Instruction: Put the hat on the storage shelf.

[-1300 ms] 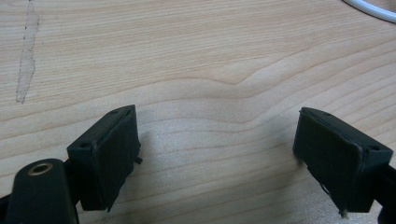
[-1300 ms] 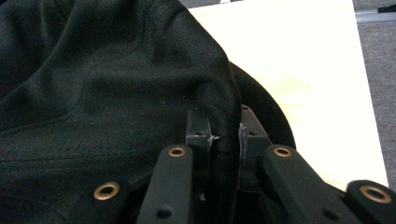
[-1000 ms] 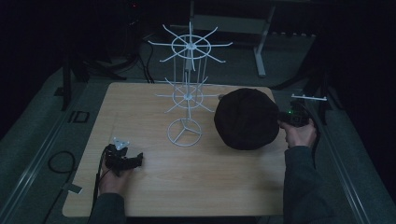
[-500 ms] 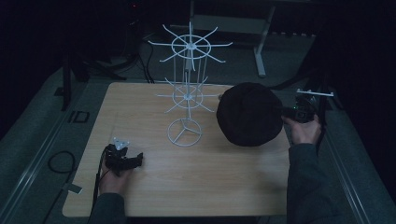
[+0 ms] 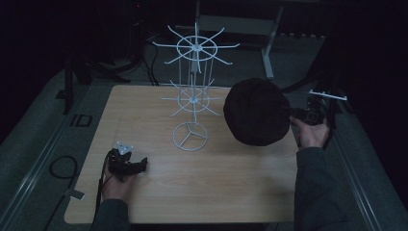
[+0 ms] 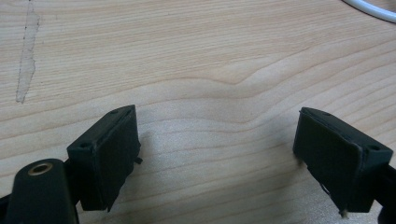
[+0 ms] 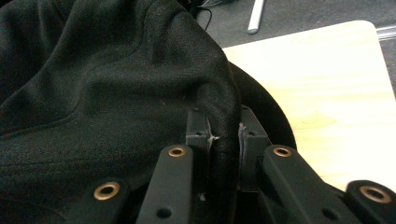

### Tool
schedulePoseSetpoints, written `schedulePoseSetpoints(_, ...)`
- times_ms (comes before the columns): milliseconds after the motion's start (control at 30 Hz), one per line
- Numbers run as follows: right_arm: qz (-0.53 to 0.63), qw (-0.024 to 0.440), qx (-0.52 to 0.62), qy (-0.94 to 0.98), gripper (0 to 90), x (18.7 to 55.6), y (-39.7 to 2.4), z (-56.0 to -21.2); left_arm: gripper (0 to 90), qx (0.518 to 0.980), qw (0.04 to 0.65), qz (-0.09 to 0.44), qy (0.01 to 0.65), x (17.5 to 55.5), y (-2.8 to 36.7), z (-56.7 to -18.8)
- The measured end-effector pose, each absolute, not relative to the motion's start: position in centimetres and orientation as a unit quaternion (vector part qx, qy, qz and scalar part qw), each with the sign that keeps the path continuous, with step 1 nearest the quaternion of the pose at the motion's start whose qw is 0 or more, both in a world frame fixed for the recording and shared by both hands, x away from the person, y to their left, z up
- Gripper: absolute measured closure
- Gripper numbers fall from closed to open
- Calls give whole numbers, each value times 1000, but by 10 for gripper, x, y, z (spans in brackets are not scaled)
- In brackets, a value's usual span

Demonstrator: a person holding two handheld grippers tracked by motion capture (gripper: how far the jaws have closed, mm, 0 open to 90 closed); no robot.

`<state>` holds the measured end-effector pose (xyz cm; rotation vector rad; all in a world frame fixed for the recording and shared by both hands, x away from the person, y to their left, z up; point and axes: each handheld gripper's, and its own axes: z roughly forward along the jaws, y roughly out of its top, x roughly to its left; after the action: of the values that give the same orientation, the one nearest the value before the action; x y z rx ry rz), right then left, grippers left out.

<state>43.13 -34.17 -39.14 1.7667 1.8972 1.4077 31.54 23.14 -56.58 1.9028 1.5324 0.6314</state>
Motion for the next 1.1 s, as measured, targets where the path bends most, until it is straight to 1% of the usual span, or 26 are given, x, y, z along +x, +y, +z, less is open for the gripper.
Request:
schedulePoseSetpoints(267, 480, 91, 596, 637, 794, 432, -336, -391, 149, 718, 304, 238, 579, 315, 231, -566)
schedulePoseSetpoints(567, 497, 62, 598, 626, 793, 437, -331, -392, 149, 719, 303, 238, 578, 315, 231, -566)
schedulePoseSetpoints(933, 508, 53, 599, 617, 793, 438, -325, -388, 149, 719, 304, 238, 578, 315, 231, -566)
schedulePoseSetpoints(1100, 524, 37, 599, 604, 792, 439, -326, -386, 149, 719, 304, 238, 578, 315, 231, -566)
